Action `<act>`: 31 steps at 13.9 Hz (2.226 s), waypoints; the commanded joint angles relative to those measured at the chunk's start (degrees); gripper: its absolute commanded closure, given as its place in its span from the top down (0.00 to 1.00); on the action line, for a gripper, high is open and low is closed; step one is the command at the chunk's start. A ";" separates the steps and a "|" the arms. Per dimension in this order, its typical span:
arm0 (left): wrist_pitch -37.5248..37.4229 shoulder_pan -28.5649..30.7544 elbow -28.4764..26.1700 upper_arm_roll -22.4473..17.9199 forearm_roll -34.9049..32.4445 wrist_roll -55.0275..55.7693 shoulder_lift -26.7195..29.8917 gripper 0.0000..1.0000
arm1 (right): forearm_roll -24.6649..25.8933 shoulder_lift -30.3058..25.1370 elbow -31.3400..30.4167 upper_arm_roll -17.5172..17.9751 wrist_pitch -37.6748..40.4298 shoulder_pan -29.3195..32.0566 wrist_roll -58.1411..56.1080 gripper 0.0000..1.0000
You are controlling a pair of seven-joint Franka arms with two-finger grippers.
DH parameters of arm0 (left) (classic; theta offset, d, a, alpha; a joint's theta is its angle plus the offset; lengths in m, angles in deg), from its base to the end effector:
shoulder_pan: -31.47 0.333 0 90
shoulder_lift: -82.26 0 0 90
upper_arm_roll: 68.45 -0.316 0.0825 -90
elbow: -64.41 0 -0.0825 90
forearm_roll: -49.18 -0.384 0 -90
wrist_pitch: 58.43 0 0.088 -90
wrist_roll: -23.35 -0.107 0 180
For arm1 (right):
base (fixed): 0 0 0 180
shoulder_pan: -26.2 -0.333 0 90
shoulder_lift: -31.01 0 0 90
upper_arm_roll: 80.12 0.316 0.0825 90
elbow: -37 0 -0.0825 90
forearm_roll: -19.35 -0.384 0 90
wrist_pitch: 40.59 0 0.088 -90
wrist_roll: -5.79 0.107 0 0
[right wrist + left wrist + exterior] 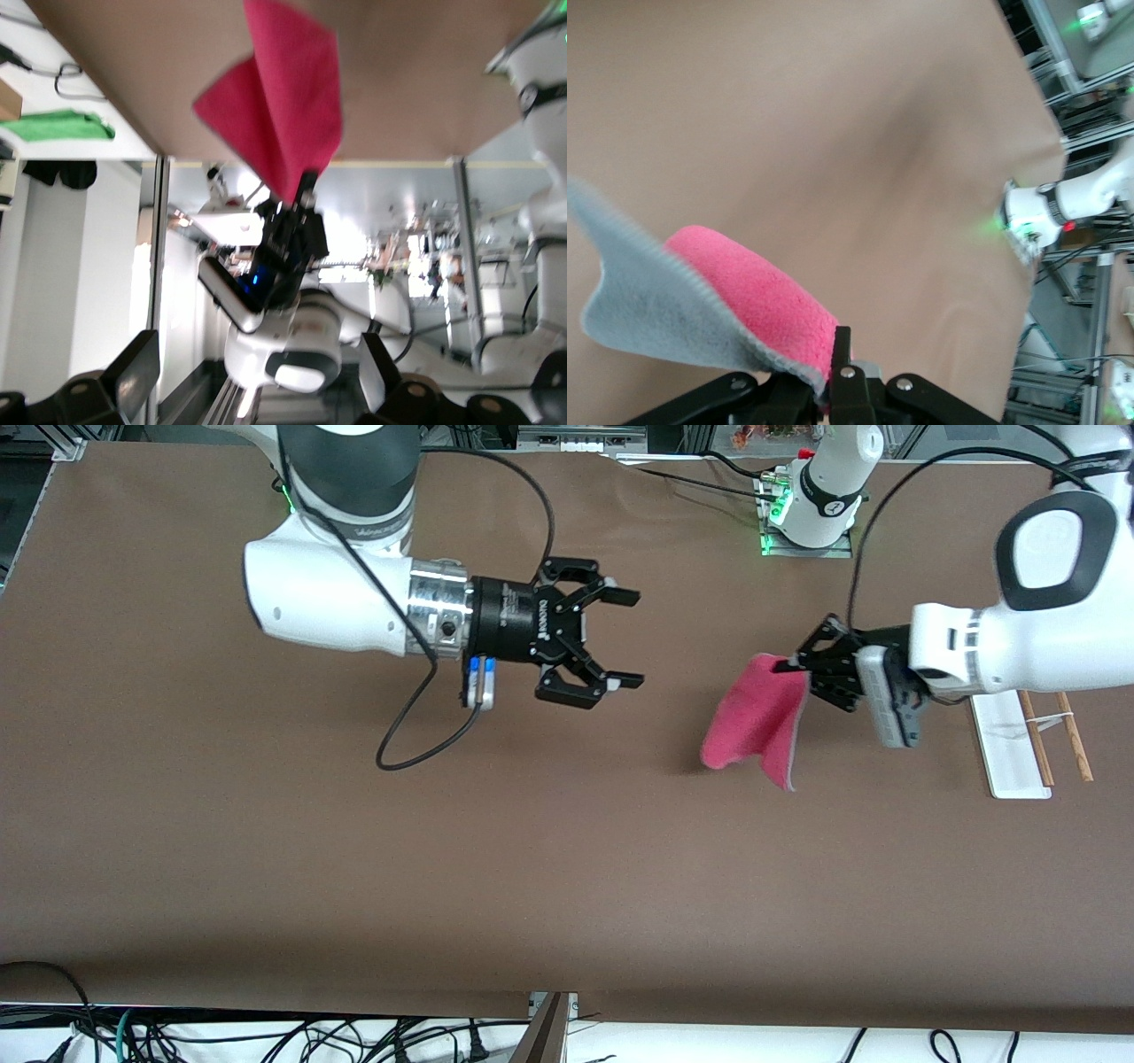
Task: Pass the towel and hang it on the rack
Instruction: 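Open the right gripper while the left gripper pulls the towel away, then carry the towel to the rack with the left gripper while the right gripper retracts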
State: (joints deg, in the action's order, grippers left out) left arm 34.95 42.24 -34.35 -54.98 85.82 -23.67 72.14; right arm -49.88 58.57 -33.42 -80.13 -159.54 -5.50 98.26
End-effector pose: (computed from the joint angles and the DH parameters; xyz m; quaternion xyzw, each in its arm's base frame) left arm 0.5859 -0.0802 0.4809 0.8726 -0.3393 0.0066 0.3514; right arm 0.6013 0.4273 0.5676 -0.6071 0.5646 0.4059 0.3846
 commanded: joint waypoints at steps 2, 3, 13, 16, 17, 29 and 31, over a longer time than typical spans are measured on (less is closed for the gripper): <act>-5.12 8.46 5.23 0.59 -9.71 -1.14 -2.27 0.00 | 8.11 -0.40 -0.06 -0.08 10.64 4.10 -4.56 0.99; -7.14 11.00 8.03 0.59 -12.87 -1.23 -4.10 0.00 | 10.92 -1.27 -1.02 -1.30 13.37 4.28 -6.58 1.00; -13.40 31.23 15.26 0.50 -35.57 -17.03 -15.62 0.00 | 34.64 -13.49 -13.95 -5.44 33.68 12.27 -40.57 0.99; -13.14 35.02 18.94 0.59 -40.74 -18.89 -19.23 0.00 | 44.84 -15.95 -16.05 -5.27 36.16 14.82 -53.58 0.99; -12.96 35.28 20.35 0.50 -42.77 -20.55 -19.76 0.00 | 49.14 -16.83 -16.93 -5.27 36.16 15.09 -57.97 1.00; 8.74 41.17 22.65 -2.13 -45.87 -31.82 -31.80 0.00 | 67.37 -22.02 -22.39 -3.25 29.83 19.22 -83.50 1.00; 11.28 41.09 22.65 -2.13 -45.87 -31.21 -32.95 0.00 | 68.34 -22.11 -22.22 -2.81 29.66 19.05 -83.59 1.00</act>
State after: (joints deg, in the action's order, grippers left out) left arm 44.79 83.15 -13.95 -57.58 40.84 -53.73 41.01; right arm 16.90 38.27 -53.72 -84.07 -128.54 13.04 15.77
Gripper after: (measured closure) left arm 0.974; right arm 0.000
